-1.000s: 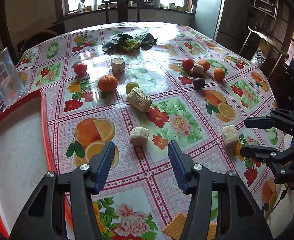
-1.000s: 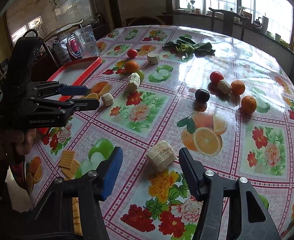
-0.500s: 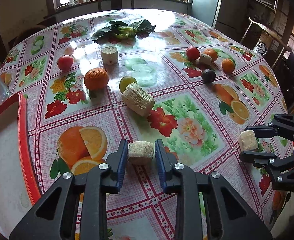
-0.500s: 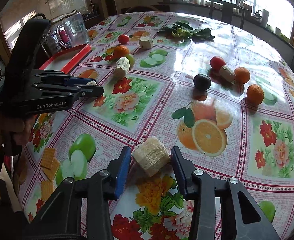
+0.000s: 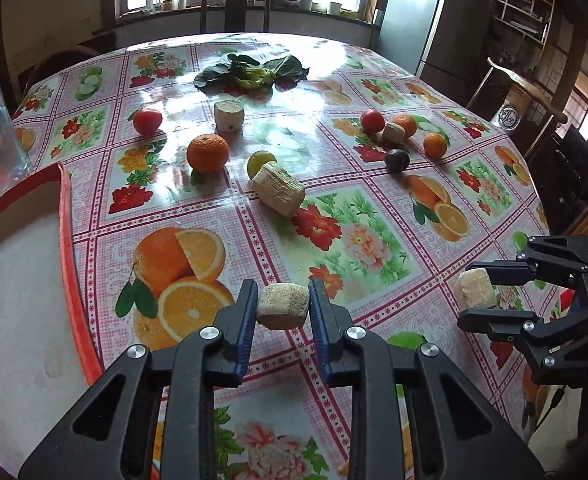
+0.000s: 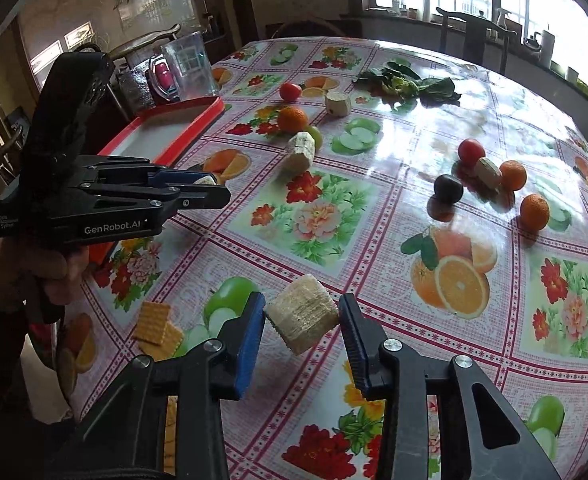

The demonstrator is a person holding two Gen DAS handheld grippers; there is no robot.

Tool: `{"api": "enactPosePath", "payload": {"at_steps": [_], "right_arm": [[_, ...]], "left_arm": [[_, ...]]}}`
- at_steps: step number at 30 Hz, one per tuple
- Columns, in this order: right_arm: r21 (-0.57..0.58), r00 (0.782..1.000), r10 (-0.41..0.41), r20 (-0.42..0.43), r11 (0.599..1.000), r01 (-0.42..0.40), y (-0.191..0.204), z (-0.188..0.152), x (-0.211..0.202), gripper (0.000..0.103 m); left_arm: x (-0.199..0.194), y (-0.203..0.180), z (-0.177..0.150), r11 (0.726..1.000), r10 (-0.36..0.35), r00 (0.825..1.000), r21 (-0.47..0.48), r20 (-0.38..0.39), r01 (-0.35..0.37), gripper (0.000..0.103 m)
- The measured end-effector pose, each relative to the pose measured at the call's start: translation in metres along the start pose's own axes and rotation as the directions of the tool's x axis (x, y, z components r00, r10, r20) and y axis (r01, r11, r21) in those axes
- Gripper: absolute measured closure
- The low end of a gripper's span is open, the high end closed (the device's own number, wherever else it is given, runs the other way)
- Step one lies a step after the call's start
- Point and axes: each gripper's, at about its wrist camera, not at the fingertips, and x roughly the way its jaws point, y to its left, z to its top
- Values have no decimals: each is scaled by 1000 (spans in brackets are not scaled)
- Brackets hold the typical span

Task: Organize fruits
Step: 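Carry both held pieces over the red-rimmed tray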

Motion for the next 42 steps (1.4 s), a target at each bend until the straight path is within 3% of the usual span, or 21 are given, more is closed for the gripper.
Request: {"api": "enactPosePath", "payload": {"at_steps": [8, 19, 36, 42], "right_arm": [[-43, 998, 53, 16, 998, -52, 32, 8, -4, 64], [-98, 989, 145, 32, 985, -142, 78, 26, -5, 64], [-230, 951, 309, -2, 925, -302, 177, 70, 29, 64], [-256, 945, 323, -55, 910, -326, 205, 79, 55, 64]], "left_arm": [[-39, 22, -18, 999, 3, 999, -50, 50, 0, 80], [-84, 60, -55, 991, 65, 994, -126, 91, -53, 80], [-124, 135, -98, 954, 170, 981, -264, 96, -139, 80], [-128, 157, -114, 938, 195, 978, -306, 77, -163, 80]]}}
